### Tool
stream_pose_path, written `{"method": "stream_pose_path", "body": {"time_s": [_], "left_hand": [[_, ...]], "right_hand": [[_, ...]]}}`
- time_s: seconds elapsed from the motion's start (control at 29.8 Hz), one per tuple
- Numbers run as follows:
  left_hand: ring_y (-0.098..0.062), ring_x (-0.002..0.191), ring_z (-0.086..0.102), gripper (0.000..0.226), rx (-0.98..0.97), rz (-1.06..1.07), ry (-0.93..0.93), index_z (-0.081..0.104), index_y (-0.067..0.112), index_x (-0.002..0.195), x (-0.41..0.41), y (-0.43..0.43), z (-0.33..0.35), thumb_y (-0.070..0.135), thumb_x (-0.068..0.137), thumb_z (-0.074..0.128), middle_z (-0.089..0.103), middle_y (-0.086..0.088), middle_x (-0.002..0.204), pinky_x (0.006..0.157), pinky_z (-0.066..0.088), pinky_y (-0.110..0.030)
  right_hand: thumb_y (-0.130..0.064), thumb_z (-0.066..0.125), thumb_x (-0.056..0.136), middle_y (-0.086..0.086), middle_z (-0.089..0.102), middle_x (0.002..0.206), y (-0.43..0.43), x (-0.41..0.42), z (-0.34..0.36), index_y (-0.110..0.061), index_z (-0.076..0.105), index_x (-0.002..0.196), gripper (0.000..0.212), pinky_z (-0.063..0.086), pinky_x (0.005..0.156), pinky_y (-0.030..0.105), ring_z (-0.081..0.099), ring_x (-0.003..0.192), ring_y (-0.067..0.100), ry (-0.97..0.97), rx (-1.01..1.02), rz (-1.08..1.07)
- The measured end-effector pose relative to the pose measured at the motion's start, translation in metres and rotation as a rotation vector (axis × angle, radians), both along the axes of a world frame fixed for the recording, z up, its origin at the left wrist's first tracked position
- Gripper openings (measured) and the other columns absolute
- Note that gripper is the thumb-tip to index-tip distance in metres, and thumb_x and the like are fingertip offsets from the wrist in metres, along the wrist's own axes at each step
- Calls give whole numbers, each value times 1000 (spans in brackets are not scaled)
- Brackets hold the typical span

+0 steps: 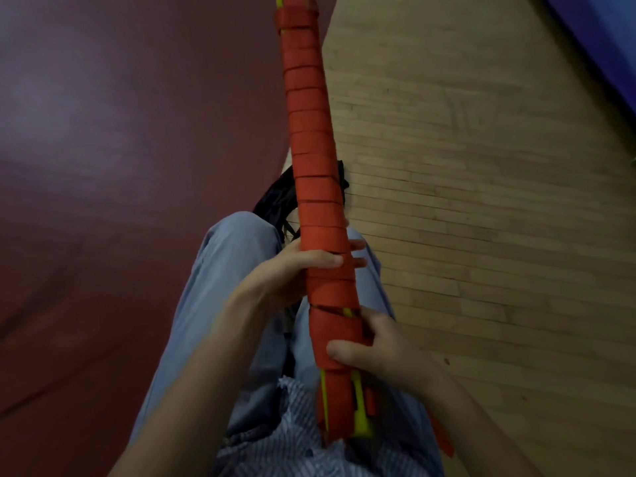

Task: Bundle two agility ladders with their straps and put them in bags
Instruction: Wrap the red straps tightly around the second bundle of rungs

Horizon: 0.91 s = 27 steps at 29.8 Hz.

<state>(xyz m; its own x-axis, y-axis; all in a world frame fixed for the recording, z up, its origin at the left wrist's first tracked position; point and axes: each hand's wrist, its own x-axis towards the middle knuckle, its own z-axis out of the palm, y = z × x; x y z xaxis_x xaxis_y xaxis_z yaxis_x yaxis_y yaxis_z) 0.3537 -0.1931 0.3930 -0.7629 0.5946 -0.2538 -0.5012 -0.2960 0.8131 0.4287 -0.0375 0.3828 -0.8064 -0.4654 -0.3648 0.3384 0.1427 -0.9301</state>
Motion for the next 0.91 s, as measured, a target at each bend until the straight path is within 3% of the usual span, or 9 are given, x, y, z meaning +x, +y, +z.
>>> {"method": "stream_pose_path", "body": {"time_s": [0.1,0.17,0.3,0.44,0.57,0.67,0.74,0.81,0.91], "left_hand": [[-17,94,64,57,-309,152,39,49,26,108,2,7,6,14,62,80,61,-2,105,73,56,-28],[-10,79,58,46,-405,386,62,46,25,104,8,20,3,9,72,75,55,1,92,61,53,-19],[-11,68,56,36,-387,482,-28,48,25,91,11,18,-2,0,75,68,53,-2,82,50,52,-18],[-12,60,58,60,-32,342,-197,52,14,103,12,3,-10,8,47,72,58,-1,78,54,52,-26],[-13,65,60,81,475,226,-182,49,12,113,10,10,-15,8,40,82,61,-2,84,60,55,-29],[-18,81,66,72,310,152,-36,55,14,117,-2,4,-3,15,48,77,68,-5,96,73,57,-36],[-20,89,66,57,48,123,3,61,18,112,-10,0,10,17,57,75,67,-7,103,75,58,-35],[-20,87,63,50,-181,229,3,56,15,111,-14,6,17,15,65,76,62,-8,100,69,58,-30],[-17,71,59,31,-329,475,59,51,15,95,-13,24,17,5,74,72,57,-5,83,59,55,-26]], "right_hand": [[-32,73,72,-9,70,81,-6,-1,-1,-31,60,91,23,57,73,33,67,77,7,112,245,-144],[-35,69,78,-8,67,75,-14,0,0,-31,60,84,11,56,70,31,65,71,5,234,392,-141],[-52,67,74,-17,61,81,-13,-6,8,-40,52,90,25,48,68,18,61,76,-2,292,444,66],[-66,74,47,-19,59,105,7,-12,11,-38,48,116,79,51,80,16,61,95,-5,-109,109,249],[-66,82,33,-13,68,103,0,-6,3,-31,53,111,90,52,82,23,65,99,6,-214,-115,206],[-53,87,38,-14,71,93,-5,-5,6,-27,54,111,84,51,71,19,67,88,4,-155,-196,47],[-35,87,50,-14,71,88,-3,-11,10,-30,55,104,63,50,67,16,67,82,1,-47,-110,-38],[-22,82,65,-13,69,90,-3,-20,10,-34,56,101,46,51,69,18,67,84,1,69,77,-99],[-34,79,64,-14,69,92,-2,-26,6,-41,56,100,43,55,78,28,67,87,4,165,195,-114]]}}
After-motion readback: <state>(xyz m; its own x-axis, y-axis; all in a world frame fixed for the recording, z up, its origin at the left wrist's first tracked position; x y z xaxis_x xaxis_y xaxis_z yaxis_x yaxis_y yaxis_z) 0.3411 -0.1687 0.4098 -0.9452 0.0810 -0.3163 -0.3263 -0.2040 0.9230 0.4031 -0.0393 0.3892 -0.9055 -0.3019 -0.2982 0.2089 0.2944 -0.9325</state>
